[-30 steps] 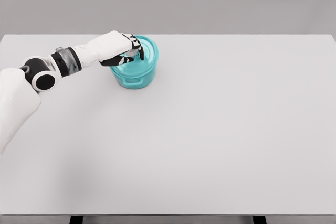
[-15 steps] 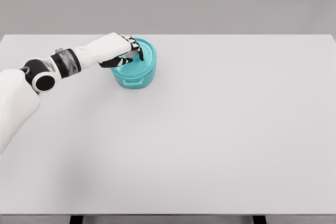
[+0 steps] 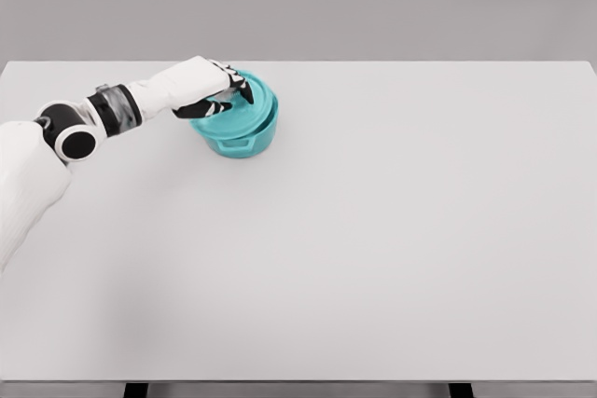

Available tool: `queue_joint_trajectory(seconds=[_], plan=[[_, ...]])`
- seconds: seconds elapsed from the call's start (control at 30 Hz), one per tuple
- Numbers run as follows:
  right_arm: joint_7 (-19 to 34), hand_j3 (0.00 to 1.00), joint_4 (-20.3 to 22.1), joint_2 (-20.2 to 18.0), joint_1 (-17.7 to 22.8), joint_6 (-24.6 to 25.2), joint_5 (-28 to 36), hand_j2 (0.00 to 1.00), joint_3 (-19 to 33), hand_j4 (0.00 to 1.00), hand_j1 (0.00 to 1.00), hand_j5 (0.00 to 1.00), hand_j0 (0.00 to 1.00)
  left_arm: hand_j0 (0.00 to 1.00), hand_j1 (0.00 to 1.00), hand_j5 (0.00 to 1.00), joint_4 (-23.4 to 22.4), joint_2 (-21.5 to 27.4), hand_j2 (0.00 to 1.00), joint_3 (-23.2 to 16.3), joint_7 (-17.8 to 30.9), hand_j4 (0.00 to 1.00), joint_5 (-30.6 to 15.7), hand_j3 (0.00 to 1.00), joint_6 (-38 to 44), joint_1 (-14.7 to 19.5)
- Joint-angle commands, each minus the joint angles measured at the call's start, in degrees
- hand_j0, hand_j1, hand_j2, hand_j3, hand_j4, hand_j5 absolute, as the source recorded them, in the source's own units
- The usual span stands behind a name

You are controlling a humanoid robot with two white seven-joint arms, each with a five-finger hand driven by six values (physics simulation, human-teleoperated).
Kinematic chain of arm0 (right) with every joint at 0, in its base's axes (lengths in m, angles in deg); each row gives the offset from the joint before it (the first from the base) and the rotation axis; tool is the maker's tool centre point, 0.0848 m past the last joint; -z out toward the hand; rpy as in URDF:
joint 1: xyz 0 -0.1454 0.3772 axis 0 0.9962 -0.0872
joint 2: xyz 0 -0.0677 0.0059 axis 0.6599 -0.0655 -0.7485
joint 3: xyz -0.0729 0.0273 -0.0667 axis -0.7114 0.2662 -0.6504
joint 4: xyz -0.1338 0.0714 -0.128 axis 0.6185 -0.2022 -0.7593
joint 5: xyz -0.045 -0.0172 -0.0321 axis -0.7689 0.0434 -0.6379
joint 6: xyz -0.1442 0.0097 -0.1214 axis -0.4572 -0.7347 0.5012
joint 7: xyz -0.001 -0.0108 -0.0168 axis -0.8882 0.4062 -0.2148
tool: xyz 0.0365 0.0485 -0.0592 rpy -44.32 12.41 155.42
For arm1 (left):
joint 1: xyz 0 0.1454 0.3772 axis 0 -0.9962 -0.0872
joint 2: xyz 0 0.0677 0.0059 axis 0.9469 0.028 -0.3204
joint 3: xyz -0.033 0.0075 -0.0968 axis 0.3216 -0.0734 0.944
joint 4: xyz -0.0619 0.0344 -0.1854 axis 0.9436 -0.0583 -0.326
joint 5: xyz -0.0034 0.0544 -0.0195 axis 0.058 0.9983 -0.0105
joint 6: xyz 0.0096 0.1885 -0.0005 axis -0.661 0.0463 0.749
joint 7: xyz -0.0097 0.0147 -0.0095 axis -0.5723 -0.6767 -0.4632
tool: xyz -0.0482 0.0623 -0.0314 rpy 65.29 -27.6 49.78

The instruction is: Cover the pot with left arm

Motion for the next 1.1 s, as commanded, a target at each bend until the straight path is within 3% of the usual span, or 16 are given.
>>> queue_joint_trajectory(seconds=[0.0, 0.43, 0.63, 1.07], plan=[[0.01, 1.00, -0.01, 0.00, 0.00, 0.00, 0.00, 1.00, 0.00, 1.00, 1.00, 1.00, 1.00, 0.56, 0.56, 0.56, -0.13, -0.40, 0.56, 0.09, -0.03, 0.56, -0.37, 0.56, 0.08, 0.00], [0.01, 1.00, -0.01, 0.00, 0.00, 0.00, 0.00, 1.00, 0.00, 1.00, 1.00, 1.00, 1.00, 0.57, 0.57, 0.57, -0.57, -0.75, 0.57, 0.09, -0.03, 0.57, -0.19, 0.57, 0.08, 0.26], [0.01, 1.00, -0.01, 0.00, 0.00, 0.00, 0.00, 1.00, 0.00, 1.00, 1.00, 1.00, 1.00, 0.65, 0.65, 0.65, -0.48, -0.75, 0.65, 0.09, -0.03, 0.65, -0.19, 0.65, 0.08, 0.26], [0.01, 1.00, -0.01, 0.00, 0.00, 0.00, 0.00, 1.00, 0.00, 1.00, 1.00, 1.00, 1.00, 0.69, 0.69, 0.69, -0.39, -0.67, 0.69, 0.09, -0.03, 0.69, -0.28, 0.69, 0.08, 0.26]])
